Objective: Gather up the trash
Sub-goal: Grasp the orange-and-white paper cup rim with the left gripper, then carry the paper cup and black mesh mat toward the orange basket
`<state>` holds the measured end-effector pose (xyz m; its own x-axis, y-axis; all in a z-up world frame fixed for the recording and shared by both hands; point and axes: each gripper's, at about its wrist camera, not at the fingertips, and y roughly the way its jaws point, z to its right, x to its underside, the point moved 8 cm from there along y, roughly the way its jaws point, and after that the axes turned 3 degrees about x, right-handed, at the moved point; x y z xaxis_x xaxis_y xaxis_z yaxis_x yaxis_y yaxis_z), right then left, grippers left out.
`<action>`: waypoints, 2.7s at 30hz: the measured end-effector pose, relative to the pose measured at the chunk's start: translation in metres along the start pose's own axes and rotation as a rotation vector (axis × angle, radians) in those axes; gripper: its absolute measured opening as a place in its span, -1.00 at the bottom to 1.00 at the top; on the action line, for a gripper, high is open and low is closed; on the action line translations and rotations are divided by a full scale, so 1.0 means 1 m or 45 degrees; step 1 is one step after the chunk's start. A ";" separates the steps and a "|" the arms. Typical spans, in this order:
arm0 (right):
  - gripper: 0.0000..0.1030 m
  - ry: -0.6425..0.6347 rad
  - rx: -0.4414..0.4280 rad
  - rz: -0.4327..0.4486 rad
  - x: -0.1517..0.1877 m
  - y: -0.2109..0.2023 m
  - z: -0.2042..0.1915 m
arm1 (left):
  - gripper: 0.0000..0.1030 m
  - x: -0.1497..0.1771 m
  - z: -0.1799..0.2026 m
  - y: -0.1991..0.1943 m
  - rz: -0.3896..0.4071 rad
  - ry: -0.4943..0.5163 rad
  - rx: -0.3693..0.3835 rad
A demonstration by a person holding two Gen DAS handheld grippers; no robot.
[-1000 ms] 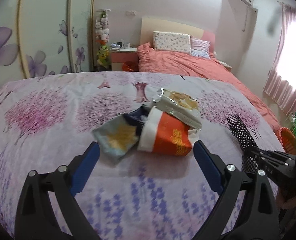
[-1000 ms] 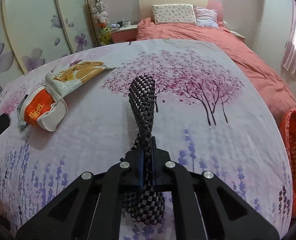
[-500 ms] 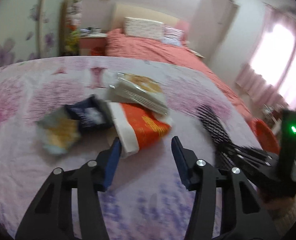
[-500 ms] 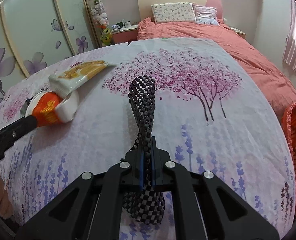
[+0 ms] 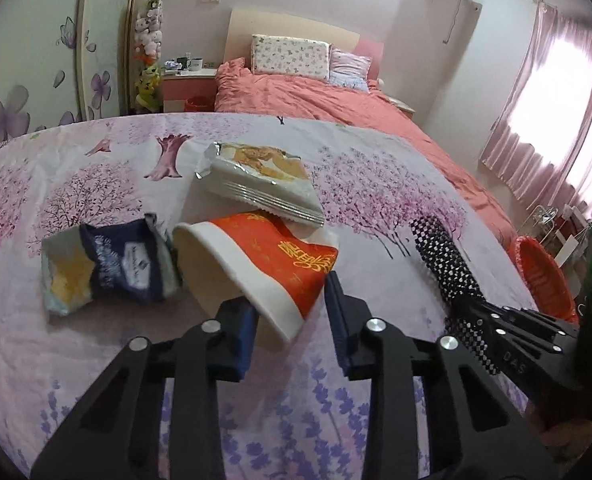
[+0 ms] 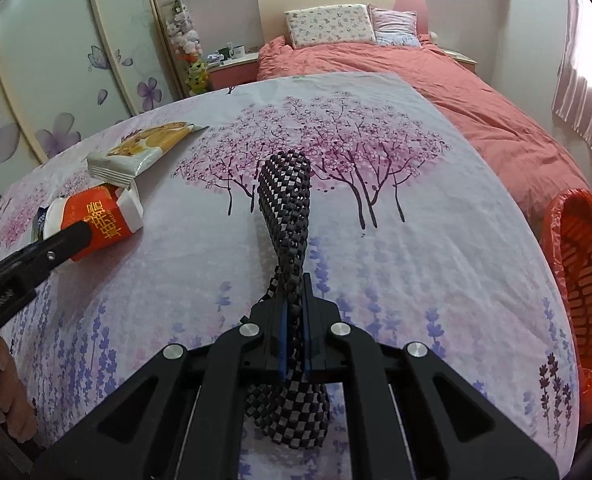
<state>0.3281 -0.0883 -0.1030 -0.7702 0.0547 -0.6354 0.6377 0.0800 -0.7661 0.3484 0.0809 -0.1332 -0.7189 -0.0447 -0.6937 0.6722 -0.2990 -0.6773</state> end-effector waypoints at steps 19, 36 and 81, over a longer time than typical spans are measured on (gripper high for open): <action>-0.89 0.024 -0.022 -0.003 -0.001 0.002 0.003 | -0.31 0.006 -0.012 0.015 -0.080 -0.066 -0.064; -0.90 0.081 -0.087 0.027 0.001 -0.015 0.014 | -0.89 0.009 0.008 -0.004 -0.009 0.004 0.022; -0.90 0.471 0.160 0.478 0.001 -0.168 0.208 | -0.91 -0.001 0.304 -0.062 0.122 0.386 0.429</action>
<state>0.2222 -0.3084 0.0053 -0.4261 0.4056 -0.8087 0.8486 -0.1307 -0.5127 0.2538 -0.1905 -0.0165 -0.5384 0.1788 -0.8235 0.6019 -0.6023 -0.5243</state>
